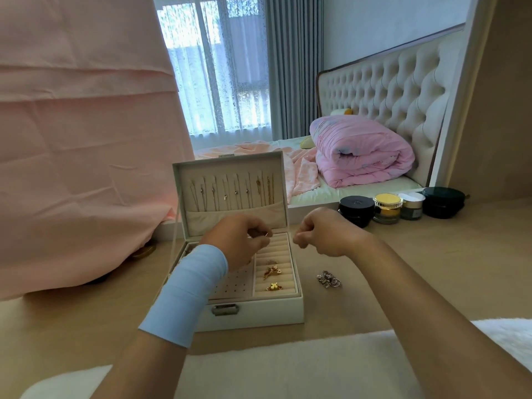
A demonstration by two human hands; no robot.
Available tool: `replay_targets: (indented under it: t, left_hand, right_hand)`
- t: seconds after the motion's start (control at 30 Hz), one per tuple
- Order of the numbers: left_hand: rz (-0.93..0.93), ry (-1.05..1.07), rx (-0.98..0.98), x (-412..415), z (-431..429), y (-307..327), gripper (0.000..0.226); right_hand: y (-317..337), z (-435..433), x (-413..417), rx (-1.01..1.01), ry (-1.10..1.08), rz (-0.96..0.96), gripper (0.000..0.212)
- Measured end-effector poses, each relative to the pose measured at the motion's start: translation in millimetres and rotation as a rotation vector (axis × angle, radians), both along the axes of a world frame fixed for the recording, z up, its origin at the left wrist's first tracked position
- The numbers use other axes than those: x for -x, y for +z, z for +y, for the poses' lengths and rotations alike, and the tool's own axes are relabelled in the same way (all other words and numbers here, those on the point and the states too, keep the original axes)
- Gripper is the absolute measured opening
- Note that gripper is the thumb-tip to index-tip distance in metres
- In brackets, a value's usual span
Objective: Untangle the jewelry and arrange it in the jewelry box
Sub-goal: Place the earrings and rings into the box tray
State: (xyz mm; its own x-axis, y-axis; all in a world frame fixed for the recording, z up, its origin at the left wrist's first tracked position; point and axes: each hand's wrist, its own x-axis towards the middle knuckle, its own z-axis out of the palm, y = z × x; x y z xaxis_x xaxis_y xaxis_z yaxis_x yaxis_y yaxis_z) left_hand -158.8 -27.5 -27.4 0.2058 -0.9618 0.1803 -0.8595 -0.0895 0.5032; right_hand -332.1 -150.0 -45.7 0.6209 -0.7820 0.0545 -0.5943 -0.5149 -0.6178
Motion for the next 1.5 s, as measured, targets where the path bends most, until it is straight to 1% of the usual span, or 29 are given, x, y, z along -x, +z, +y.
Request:
replay_targets:
  t: [0.1,0.2,0.27,0.37,0.47,0.53,0.63,0.77,0.9,1.0,1.1,1.2,1.4,1.5]
  left_hand:
    - [-0.057,0.015,-0.106,-14,15,-1,0.012]
    - [-0.129,0.014,-0.149,-24,29,-4,0.013]
    - [-0.162,0.004,-0.166,-30,38,-5,0.016]
    - [-0.173,-0.018,-0.195,-36,47,-7,0.020]
    - [-0.129,-0.050,-0.171,-39,52,-9,0.019]
    - [-0.061,-0.048,-0.154,-45,56,-6,0.022]
    - [0.054,-0.037,-0.067,-57,59,2,0.020]
    - [0.202,-0.033,0.089,-75,65,13,0.005]
    - [0.338,-0.009,0.136,-85,67,13,0.010]
    - [0.401,0.022,0.161,-94,70,12,0.007]
    - [0.421,0.021,0.165,-102,74,12,0.008]
    - [0.432,0.027,0.174,-106,76,12,0.008]
    - [0.413,0.047,0.179,-110,71,3,0.004]
    - [0.420,0.055,0.188,-110,68,-1,0.003]
  right_hand:
    - [11,16,-11,-0.007,0.054,-0.130,0.017]
    - [16,33,-23,-0.022,0.138,-0.202,0.009]
    - [18,43,-29,-0.030,0.182,-0.224,0.004]
    - [15,53,-38,0.001,0.221,-0.197,0.010]
    - [11,61,-44,0.012,0.222,-0.167,0.016]
    - [9,67,-50,0.037,0.213,-0.177,0.018]
    - [9,75,-56,0.055,0.165,-0.219,0.019]
    - [17,89,-72,0.089,0.165,-0.313,0.013]
    - [25,97,-93,0.188,0.168,-0.429,0.014]
    - [27,102,-106,0.226,0.205,-0.440,0.016]
    - [24,105,-115,0.235,0.223,-0.453,0.020]
    - [23,106,-121,0.227,0.211,-0.472,0.019]
    - [17,101,-126,0.084,0.145,-0.568,0.016]
    - [11,98,-128,0.056,0.107,-0.555,0.014]
